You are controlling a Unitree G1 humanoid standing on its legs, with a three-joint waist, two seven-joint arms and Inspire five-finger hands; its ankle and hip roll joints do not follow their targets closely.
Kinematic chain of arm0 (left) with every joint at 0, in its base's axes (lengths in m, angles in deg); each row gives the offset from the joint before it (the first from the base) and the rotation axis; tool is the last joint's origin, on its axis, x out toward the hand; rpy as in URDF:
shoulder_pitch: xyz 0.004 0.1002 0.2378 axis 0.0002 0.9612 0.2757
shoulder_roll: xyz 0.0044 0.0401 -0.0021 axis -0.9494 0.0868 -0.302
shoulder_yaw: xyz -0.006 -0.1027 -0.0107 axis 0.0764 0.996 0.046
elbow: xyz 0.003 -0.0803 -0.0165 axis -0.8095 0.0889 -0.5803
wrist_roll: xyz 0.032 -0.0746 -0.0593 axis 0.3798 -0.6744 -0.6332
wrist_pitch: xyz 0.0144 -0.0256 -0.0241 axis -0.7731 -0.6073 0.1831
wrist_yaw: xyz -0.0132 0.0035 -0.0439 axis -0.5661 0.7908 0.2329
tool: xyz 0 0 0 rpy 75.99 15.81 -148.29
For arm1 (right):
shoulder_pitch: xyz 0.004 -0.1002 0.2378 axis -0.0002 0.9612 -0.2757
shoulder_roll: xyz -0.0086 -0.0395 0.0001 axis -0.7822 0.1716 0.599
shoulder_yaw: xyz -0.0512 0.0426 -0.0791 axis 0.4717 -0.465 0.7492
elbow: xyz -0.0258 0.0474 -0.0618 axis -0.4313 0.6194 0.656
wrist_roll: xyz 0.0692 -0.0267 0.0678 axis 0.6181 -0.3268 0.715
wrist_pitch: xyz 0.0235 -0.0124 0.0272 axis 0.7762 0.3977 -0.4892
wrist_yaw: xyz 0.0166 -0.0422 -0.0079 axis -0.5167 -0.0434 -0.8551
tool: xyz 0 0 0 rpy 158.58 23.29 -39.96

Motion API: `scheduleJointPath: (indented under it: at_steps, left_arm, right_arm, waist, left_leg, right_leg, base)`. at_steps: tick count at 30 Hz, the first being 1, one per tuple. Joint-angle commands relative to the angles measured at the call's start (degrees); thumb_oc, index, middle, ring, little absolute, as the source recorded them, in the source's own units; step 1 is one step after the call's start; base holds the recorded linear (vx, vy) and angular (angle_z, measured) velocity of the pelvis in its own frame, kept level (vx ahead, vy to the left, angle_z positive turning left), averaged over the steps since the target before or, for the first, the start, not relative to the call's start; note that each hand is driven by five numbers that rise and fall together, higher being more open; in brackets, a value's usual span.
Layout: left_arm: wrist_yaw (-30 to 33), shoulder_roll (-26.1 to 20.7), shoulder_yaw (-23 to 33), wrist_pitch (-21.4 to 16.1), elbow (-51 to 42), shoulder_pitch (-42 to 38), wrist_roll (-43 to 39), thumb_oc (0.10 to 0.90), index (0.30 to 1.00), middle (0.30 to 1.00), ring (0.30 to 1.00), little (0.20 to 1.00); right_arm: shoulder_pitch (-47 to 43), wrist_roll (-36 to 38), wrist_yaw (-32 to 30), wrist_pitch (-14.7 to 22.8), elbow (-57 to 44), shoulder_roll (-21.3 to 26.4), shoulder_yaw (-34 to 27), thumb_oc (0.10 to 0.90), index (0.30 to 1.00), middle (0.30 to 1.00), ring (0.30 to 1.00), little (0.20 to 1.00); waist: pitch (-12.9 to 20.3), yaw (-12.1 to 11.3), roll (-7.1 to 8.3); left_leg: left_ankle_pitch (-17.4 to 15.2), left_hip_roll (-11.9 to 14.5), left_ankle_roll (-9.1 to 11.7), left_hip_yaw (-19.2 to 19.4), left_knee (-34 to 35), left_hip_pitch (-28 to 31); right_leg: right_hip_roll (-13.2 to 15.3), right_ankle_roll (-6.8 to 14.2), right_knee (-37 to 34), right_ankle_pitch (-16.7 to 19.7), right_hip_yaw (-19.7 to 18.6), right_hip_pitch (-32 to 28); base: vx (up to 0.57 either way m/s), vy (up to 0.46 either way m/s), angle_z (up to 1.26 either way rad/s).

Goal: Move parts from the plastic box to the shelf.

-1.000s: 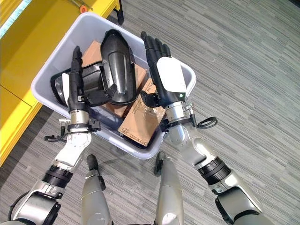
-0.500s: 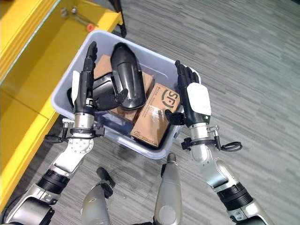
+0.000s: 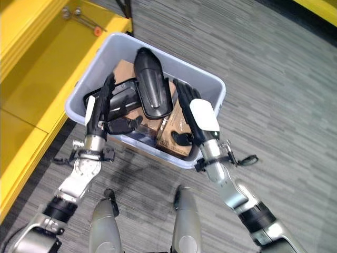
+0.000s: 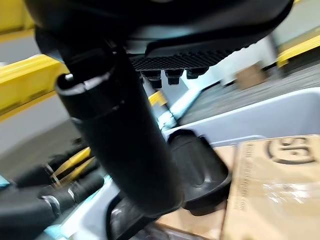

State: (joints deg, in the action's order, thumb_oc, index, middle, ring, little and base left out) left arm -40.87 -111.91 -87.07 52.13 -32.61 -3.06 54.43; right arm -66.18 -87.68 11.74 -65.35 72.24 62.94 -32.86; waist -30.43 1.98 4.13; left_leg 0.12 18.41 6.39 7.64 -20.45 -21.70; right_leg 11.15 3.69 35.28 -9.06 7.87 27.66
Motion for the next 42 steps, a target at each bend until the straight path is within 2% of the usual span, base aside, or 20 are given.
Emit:
scheduleJointPath:
  at_steps: [1,7,8,9,11,13,14,16,17,18,19,21,23,26,27,32,35,42]
  left_arm:
    - [-0.4,2.2,-1.0,-7.6,-8.2,-5.9,2.1,0.900,1.000,1.000,1.000,1.000]
    - [-0.2,2.4,-0.2,-8.3,-8.3,-5.7,0.7,0.900,1.000,1.000,1.000,1.000]
    - [1.2,2.3,-0.2,-7.7,-8.5,-5.5,1.5,0.900,1.000,1.000,1.000,1.000]
    - [0.4,0.4,0.9,-9.0,-10.8,-2.1,0.4,0.900,1.000,1.000,1.000,1.000]
    - [-3.3,-2.9,3.3,-12.0,-16.3,4.9,-1.5,0.900,1.000,1.000,1.000,1.000]
    - [-6.4,-3.9,4.7,-13.0,-19.6,8.2,-3.4,0.900,1.000,1.000,1.000,1.000]
    - [-9.8,-4.3,5.9,-13.6,-22.3,10.5,-5.0,0.900,1.000,1.000,1.000,1.000]
    - [-14.1,-5.2,7.2,-14.9,-24.8,13.0,-7.0,0.900,1.000,1.000,1.000,1.000]
    - [-18.0,-6.8,9.4,-17.0,-27.3,16.9,-12.9,0.900,1.000,1.000,1.000,1.000]
    - [-18.5,-6.9,9.7,-17.5,-27.5,17.6,-13.7,0.900,1.000,1.000,1.000,1.000]
    - [-18.6,-7.6,10.6,-18.0,-27.8,18.4,-12.4,0.900,1.000,1.000,1.000,1.000]
    - [-17.7,-8.7,11.4,-18.1,-27.9,18.4,-11.2,0.900,1.000,1.000,1.000,1.000]
    - [-16.3,-10.0,13.4,-19.1,-28.8,19.3,-9.6,0.900,1.000,1.000,1.000,1.000]
    - [-15.9,-10.8,16.5,-19.7,-30.6,21.1,-9.7,0.900,1.000,1.000,1.000,1.000]
    - [-18.3,-11.0,18.9,-19.7,-31.5,22.4,-12.0,0.900,1.000,1.000,1.000,1.000]
    - [-25.0,-11.0,23.1,-18.0,-33.6,25.1,-13.4,0.900,1.000,1.000,1.000,1.000]
    - [-27.2,-10.8,23.3,-17.2,-33.8,24.9,-16.0,0.900,1.000,1.000,1.000,1.000]
    - [-30.5,-10.5,22.6,-14.8,-33.1,23.2,-19.4,0.900,1.000,1.000,1.000,1.000]
  right_arm:
    - [-6.3,-1.1,-1.0,-0.6,-4.7,0.3,-3.2,0.900,1.000,1.000,1.000,1.000]
    - [-7.3,-2.8,-0.1,-0.7,-4.3,-0.8,-2.4,0.900,1.000,1.000,1.000,1.000]
    - [-7.6,-3.3,0.2,-0.3,-4.2,-1.4,-1.9,0.900,1.000,1.000,1.000,1.000]
    - [-7.3,-4.2,-0.4,-0.7,-4.1,-2.2,-1.6,0.900,1.000,1.000,1.000,1.000]
    - [-5.5,-4.7,-1.3,-1.8,-5.4,-1.4,-3.1,0.900,1.000,1.000,1.000,1.000]
    - [-3.9,-4.9,-2.2,-2.6,-6.4,-0.8,-4.2,0.900,1.000,1.000,1.000,1.000]
    - [-2.0,-5.6,-2.7,-3.8,-8.1,-0.7,-5.8,0.900,1.000,1.000,1.000,1.000]
    - [-0.1,-7.0,-3.3,-4.1,-8.2,-0.9,-7.4,0.900,1.000,1.000,1.000,1.000]
    - [-0.9,-6.4,-4.7,-2.9,-6.1,0.9,-8.2,0.900,1.000,1.000,1.000,1.000]
    - [-1.1,-6.1,-4.9,-2.8,-5.9,1.5,-8.4,0.900,1.000,1.000,1.000,1.000]
    - [-1.2,-6.5,-4.9,-2.5,-5.2,1.5,-9.1,0.900,1.000,1.000,1.000,1.000]
    - [-0.7,-6.8,-5.2,-2.2,-4.3,1.1,-9.6,0.900,1.000,1.000,1.000,1.000]
    - [0.3,-7.4,-5.3,-1.4,-3.9,1.0,-10.8,0.900,1.000,1.000,1.000,1.000]
    - [1.3,-8.4,-5.1,-1.3,-4.2,0.5,-12.2,0.900,1.000,1.000,1.000,1.000]
    - [1.5,-8.5,-4.6,-2.4,-4.6,0.3,-12.9,0.900,1.000,1.000,1.000,1.000]
    - [0.8,-8.9,-3.9,-4.5,-5.5,-0.7,-14.6,0.900,1.000,1.000,1.000,1.000]
    - [-0.6,-9.7,-4.1,-5.7,-4.9,-1.0,-14.6,0.900,1.000,1.000,1.000,1.000]
    - [-4.5,-11.4,-4.2,-5.4,-2.3,-1.8,-14.3,0.900,1.000,1.000,1.000,1.000]
  waist:
    - [3.9,1.4,-1.59]
    - [3.4,1.8,-2.66]
    - [3.5,1.6,-2.98]
    - [3.2,0.5,-3.45]
    - [2.9,-1.0,-4.39]
    - [3.0,-1.2,-4.70]
    - [3.0,-0.8,-4.85]
    - [2.5,-1.0,-5.00]
    - [2.3,-1.8,-5.03]
    - [2.4,-1.9,-5.05]
    - [2.4,-2.2,-5.78]
    - [2.2,-2.1,-6.32]
    - [1.8,-2.5,-6.92]
    - [1.9,-3.6,-7.50]
    - [2.1,-4.5,-7.68]
    - [2.8,-6.2,-7.77]
    - [2.9,-6.7,-7.88]
    - [3.1,-7.1,-7.91]
  left_leg:
    - [-1.5,2.3,0.9,1.4,1.2,3.5]
    - [-1.5,2.3,0.7,1.1,1.6,4.2]
    - [-0.9,2.6,0.6,0.9,2.1,4.1]
    - [1.2,3.3,1.4,0.1,3.7,4.0]
    - [3.3,4.0,1.4,0.4,7.6,4.4]
    - [4.6,4.8,1.8,2.2,9.0,4.7]
    - [5.6,5.8,2.2,4.5,9.2,5.1]
    - [6.0,5.7,2.4,3.6,5.6,4.9]
    - [-0.5,2.6,0.3,1.3,-0.7,6.3]
    - [-1.4,2.4,0.0,1.7,-0.3,7.0]
    - [-0.1,2.2,0.5,1.5,0.3,6.9]
    - [-0.3,2.1,-0.4,3.6,1.7,6.9]
    - [-0.9,1.6,0.1,3.6,2.3,6.7]
    - [-1.2,1.1,0.6,4.0,4.3,7.8]
    - [-1.1,1.0,0.9,4.1,5.4,8.3]
    - [0.3,2.0,1.9,4.3,7.2,8.4]
    - [0.7,2.3,2.1,4.2,7.5,8.2]
    - [1.0,2.6,2.3,3.6,6.9,7.3]
  right_leg:
    - [3.4,3.5,-4.4,2.4,-2.9,-2.5]
    - [2.8,2.7,-0.5,0.7,-3.5,-0.3]
    - [2.4,2.3,0.4,0.4,-3.5,0.2]
    - [2.1,1.5,1.8,-0.8,-3.0,0.3]
    - [2.8,1.3,2.1,-1.5,-1.5,-0.1]
    - [3.5,1.3,1.8,-1.6,-0.2,-0.6]
    - [4.4,1.1,1.5,-1.6,1.3,-1.4]
    - [5.4,0.4,2.1,-2.2,1.7,-2.0]
    - [6.8,0.3,1.7,-0.8,0.4,-1.2]
    - [7.3,0.6,1.5,-0.4,0.2,-1.0]
    - [7.9,1.5,1.0,-0.5,-0.3,-1.2]
    - [8.8,1.9,-0.2,1.1,0.4,-1.4]
    - [10.1,3.5,-3.2,3.2,0.3,-2.6]
    - [11.5,4.6,-6.3,5.1,1.4,-4.1]
    - [12.4,5.3,-7.7,5.8,2.1,-5.0]
    - [13.4,6.4,-9.8,7.3,3.9,-6.1]
    - [13.4,6.7,-9.6,6.8,4.2,-6.4]
    - [12.8,6.6,-8.8,6.1,4.1,-6.0]
  base:
    - [-0.06,-0.016,0.04]
    - [-0.05,-0.059,-0.06]
    - [-0.01,-0.132,-0.06]
    - [-0.02,-0.162,-0.01]
    - [-0.05,-0.164,0.02]
    - [-0.10,-0.102,0.22]
    - [-0.13,-0.050,0.56]
    - [-0.16,0.040,0.92]
    - [-0.16,0.163,0.91]
    - [-0.15,0.308,0.58]
    - [-0.04,0.263,0.34]
    - [-0.07,0.179,0.40]
    - [-0.08,0.112,0.18]
    - [-0.03,0.049,-0.05]
    - [-0.01,0.015,0.14]
    - [-0.01,-0.005,0.15]
    - [0.01,-0.001,0.09]
    - [0.00,-0.010,0.04]
